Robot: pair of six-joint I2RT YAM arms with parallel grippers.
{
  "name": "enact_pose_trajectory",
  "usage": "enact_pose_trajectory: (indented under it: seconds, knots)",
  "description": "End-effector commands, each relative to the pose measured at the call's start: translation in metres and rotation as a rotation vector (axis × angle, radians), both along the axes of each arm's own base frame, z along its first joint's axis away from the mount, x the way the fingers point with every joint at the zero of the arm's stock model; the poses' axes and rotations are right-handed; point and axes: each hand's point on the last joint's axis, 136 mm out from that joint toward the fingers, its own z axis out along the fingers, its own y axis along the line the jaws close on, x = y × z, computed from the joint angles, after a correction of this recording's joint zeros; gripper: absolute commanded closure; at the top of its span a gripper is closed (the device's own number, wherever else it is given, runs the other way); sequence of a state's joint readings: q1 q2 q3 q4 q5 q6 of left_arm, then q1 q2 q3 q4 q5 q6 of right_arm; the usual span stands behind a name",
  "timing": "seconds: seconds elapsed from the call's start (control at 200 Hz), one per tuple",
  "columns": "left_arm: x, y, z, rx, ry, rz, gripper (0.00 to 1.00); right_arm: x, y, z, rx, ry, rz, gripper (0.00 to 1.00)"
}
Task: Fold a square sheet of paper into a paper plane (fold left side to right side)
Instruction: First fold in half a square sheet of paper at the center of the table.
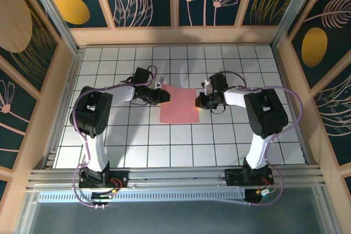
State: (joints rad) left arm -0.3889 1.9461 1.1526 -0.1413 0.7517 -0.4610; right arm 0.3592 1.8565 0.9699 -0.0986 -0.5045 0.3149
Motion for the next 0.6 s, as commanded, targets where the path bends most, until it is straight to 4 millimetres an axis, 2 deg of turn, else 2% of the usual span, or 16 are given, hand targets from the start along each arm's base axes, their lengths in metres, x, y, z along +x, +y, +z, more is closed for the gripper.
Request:
enact_pose_trajectory:
  seconds: [0.0,0.26,0.596]
  knots:
    - [0.0,-0.014,0.035,-0.12,-0.033,-0.029,0.59,-0.006,-0.007,-0.021,-0.074,0.022,0.002,1.0]
    - [0.004,-0.027,0.057,-0.208,-0.051,-0.035,0.45,-0.009,-0.008,-0.026,-0.091,0.023,0.008,1.0]
    - [0.005,-0.06,0.047,-0.251,-0.029,-0.075,0.36,-0.01,0.0,-0.02,-0.059,0.01,0.014,1.0]
